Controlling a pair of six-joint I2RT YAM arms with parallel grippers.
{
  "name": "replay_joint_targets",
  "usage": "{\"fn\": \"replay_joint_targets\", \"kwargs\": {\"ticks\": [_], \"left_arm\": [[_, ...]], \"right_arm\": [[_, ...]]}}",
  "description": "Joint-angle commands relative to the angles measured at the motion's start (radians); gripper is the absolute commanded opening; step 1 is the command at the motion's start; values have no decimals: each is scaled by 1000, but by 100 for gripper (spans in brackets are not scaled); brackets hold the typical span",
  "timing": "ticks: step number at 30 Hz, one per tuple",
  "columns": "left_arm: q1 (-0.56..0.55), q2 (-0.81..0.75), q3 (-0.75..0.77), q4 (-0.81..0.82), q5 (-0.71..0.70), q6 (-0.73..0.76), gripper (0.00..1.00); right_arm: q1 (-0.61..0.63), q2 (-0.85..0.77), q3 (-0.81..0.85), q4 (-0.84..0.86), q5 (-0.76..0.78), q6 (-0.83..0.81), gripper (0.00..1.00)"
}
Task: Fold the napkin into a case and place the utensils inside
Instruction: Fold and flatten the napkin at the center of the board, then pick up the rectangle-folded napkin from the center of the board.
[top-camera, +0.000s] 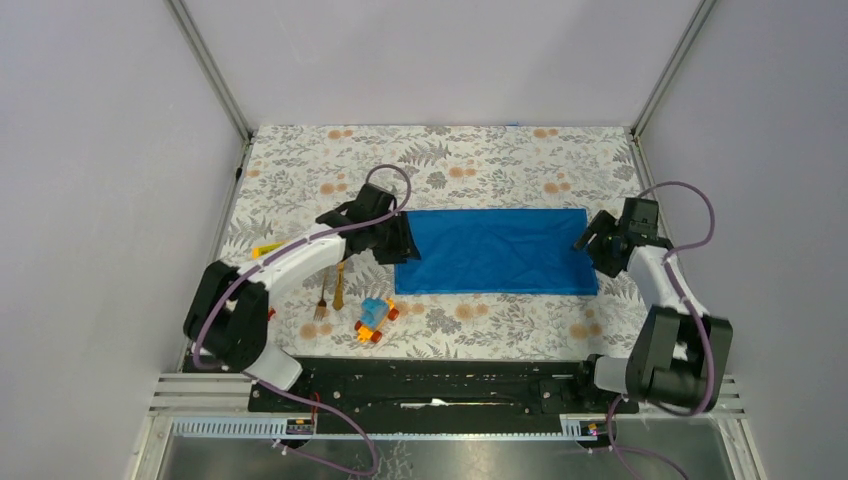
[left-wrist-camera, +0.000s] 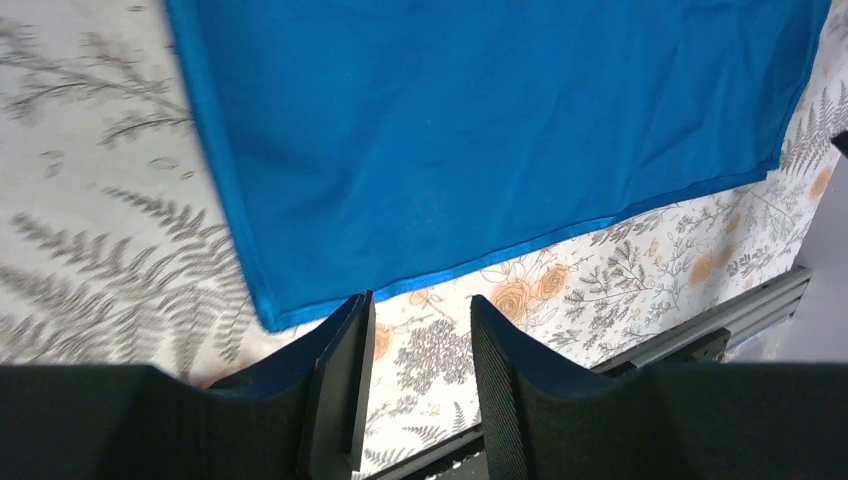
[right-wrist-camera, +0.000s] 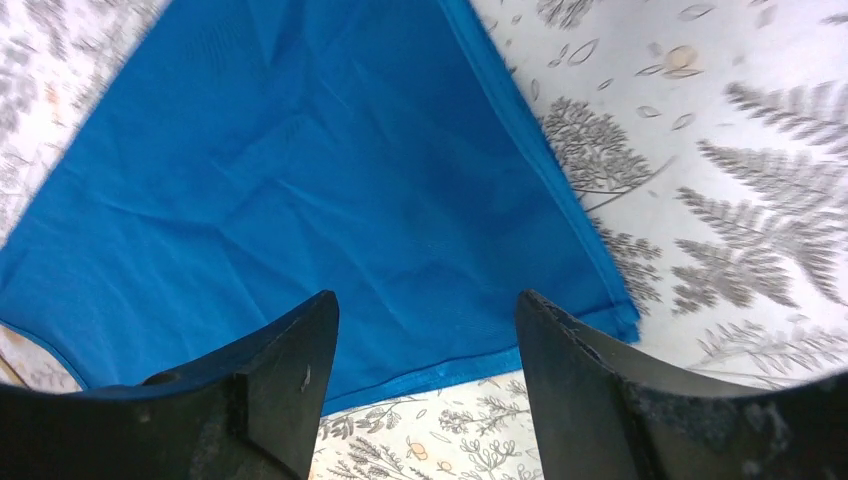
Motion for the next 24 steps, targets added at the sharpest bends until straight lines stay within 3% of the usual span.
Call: {"fn": "replay_joint_targets", "kwargs": {"ticks": [1, 7, 13, 17, 20, 22, 24], "left_arm": [[-3, 126, 12, 103, 127, 2, 45], [-2, 181, -12, 136, 77, 31, 49], [12, 196, -47, 134, 29, 67, 53], [15, 97, -7, 171, 21, 113, 66], [62, 123, 87, 257, 157, 89, 73], [96, 197, 160, 349, 312, 19, 74], [111, 285, 215, 442, 367, -32, 75]], "right_arm": [[2, 118, -22, 83, -146, 2, 71], [-39, 191, -77, 104, -88, -5, 75], [-53, 130, -98, 73, -18, -20, 77], [20, 40, -24, 106, -57, -56, 99], [23, 135, 54, 230, -237, -3, 100], [22, 260, 123, 342, -338, 30, 100], [21, 368, 174, 454, -409, 63, 100]]}}
